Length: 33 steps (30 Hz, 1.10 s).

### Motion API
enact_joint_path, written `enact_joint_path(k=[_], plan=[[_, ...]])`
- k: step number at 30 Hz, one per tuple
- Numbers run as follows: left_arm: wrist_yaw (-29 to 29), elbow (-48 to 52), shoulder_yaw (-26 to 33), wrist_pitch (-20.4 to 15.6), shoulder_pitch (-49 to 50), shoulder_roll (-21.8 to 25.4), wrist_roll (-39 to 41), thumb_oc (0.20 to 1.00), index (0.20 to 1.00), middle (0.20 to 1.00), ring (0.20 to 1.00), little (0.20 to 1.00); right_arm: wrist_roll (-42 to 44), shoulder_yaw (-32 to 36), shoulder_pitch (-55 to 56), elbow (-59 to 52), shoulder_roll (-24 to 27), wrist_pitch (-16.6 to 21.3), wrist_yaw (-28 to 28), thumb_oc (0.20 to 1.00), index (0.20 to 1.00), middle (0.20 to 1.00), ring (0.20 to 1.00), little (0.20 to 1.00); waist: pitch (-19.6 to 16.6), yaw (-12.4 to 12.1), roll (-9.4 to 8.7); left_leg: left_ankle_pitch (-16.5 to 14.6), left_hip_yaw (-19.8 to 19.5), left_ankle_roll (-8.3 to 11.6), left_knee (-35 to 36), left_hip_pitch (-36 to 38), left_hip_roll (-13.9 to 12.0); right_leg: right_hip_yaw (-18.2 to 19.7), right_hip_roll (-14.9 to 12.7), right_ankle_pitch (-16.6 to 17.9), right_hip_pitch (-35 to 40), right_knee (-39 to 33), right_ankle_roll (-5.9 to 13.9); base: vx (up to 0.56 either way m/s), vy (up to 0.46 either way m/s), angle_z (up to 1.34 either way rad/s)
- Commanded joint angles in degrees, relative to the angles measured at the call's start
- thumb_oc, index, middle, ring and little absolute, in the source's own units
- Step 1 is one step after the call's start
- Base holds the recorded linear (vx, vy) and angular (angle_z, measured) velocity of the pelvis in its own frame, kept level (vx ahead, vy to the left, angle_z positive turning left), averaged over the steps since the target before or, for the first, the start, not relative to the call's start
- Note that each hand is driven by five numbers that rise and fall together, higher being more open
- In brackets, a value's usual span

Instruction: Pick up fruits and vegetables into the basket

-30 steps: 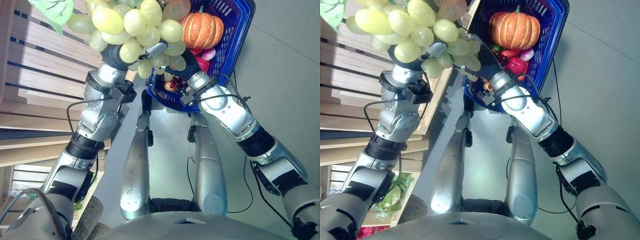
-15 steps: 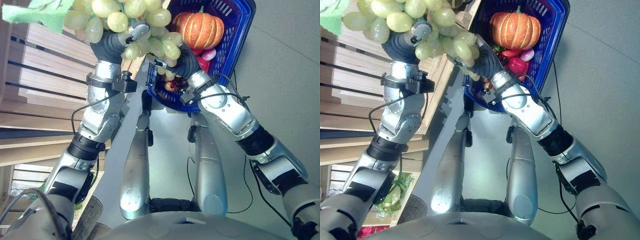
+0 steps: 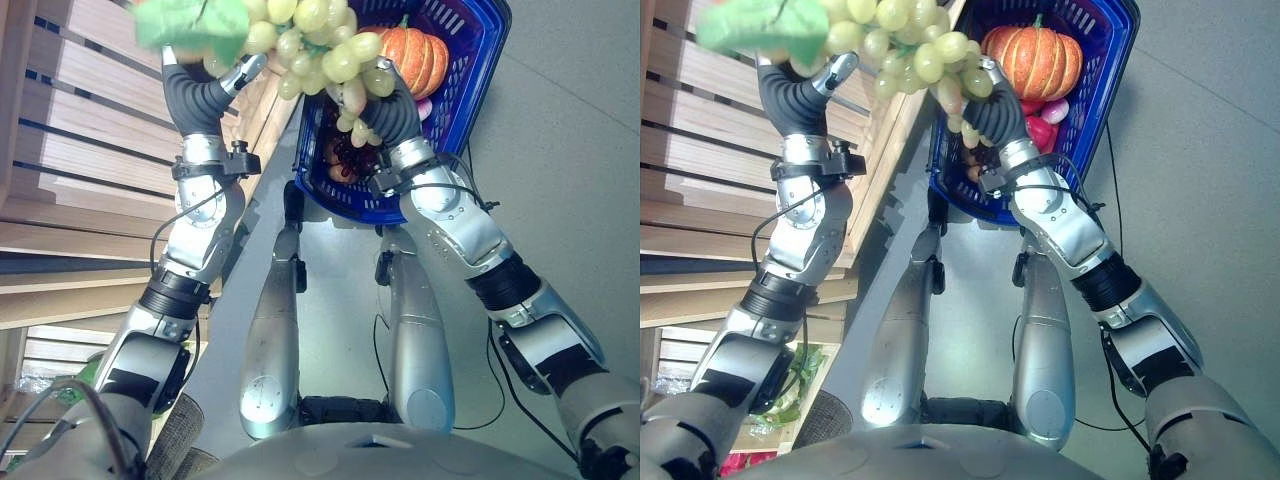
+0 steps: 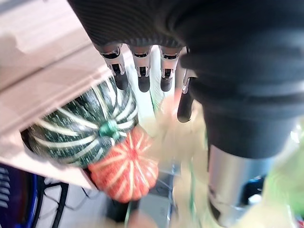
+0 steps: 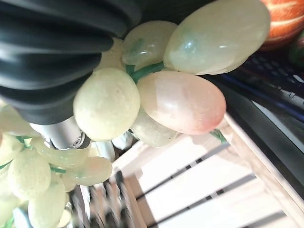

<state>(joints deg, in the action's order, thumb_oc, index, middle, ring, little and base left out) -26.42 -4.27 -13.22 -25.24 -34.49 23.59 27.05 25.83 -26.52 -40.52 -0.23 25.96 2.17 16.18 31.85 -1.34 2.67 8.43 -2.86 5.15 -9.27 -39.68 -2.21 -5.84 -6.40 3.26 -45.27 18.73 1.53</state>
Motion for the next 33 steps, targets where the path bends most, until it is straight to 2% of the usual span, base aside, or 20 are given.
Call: enact_joint_path(k=[1,10,18,21,27,29,33], plan=[[-1.5,-0.6,4.7,-4.1,-0.1,0.3,-1.4,1.0,1.0,1.0,1.0,1.0,1.1,3.3,0.5,-3.9,-1.6,6.0,1.0,0.2,0.2,0.2,0.2,0.2,-2.1,0.4,-1.06,-4.5,3.6,-3.25,-2.0,-0.8,5.7,-3.6,4.4,-5.2,3.9,-0.5,0.71,0.0,0.0,0.0],[-2.9,-9.6,5.8,-4.2,0.3,0.5,-1.3,1.0,1.0,1.0,1.0,1.0,1.2,6.8,3.3,0.7,-1.2,9.1,3.1,0.2,0.2,0.2,0.2,0.2,-2.1,1.3,-0.82,-4.7,4.1,-3.02,-2.5,-1.1,5.4,-3.1,4.4,-5.5,3.3,0.1,0.91,0.0,0.007,0.0],[-4.7,-21.2,6.0,-3.8,-1.0,1.7,-0.3,1.0,1.0,1.0,1.0,1.0,2.5,7.3,2.7,10.1,1.3,7.7,3.5,0.2,0.2,0.2,0.2,0.2,-2.1,1.7,-0.51,-4.9,4.4,-2.65,-2.6,-1.0,5.1,-3.0,4.2,-5.7,3.1,0.4,1.06,0.0,0.014,-0.02],[-4.4,-26.2,5.0,-2.9,-3.0,2.6,1.3,1.0,1.0,1.0,1.0,1.0,1.6,5.6,-0.2,16.1,2.9,5.5,2.6,0.2,0.2,0.2,0.2,0.2,-2.1,1.5,-0.24,-4.9,4.3,-2.41,-2.9,-1.3,5.2,-3.1,4.1,-5.8,2.8,0.5,1.06,0.0,0.0,0.0],[-3.0,-35.7,2.0,1.5,-8.0,5.2,5.2,1.0,1.0,1.0,1.0,1.0,2.6,-0.6,-10.4,32.0,5.2,0.1,-1.6,0.2,0.2,0.2,0.2,0.2,-2.1,0.4,0.2,-4.7,4.1,-2.06,-3.3,-1.8,5.3,-4.0,3.7,-6.0,2.4,0.8,0.92,0.0,-0.012,0.0],[-1.5,-40.2,0.9,2.7,-10.1,5.5,6.8,1.0,1.0,1.0,1.0,1.0,2.7,-3.3,-15.3,39.9,5.0,-2.8,-2.1,0.2,0.2,0.2,0.2,0.2,-2.1,-0.3,0.33,-4.7,3.8,-1.87,-3.7,-2.2,5.3,-4.4,3.6,-6.1,2.2,1.1,0.83,-0.02,-0.04,0.01],[0.1,-45.1,0.5,3.3,-12.2,5.0,7.6,1.0,1.0,1.0,1.0,1.0,0.4,-4.3,-19.7,49.9,3.7,-4.8,-4.0,0.2,0.2,0.2,0.2,0.2,-2.1,-0.9,0.57,-4.9,3.5,-1.96,-4.1,-2.2,5.4,-4.6,3.7,-6.5,2.3,1.6,0.64,0.0,0.0,0.0]])
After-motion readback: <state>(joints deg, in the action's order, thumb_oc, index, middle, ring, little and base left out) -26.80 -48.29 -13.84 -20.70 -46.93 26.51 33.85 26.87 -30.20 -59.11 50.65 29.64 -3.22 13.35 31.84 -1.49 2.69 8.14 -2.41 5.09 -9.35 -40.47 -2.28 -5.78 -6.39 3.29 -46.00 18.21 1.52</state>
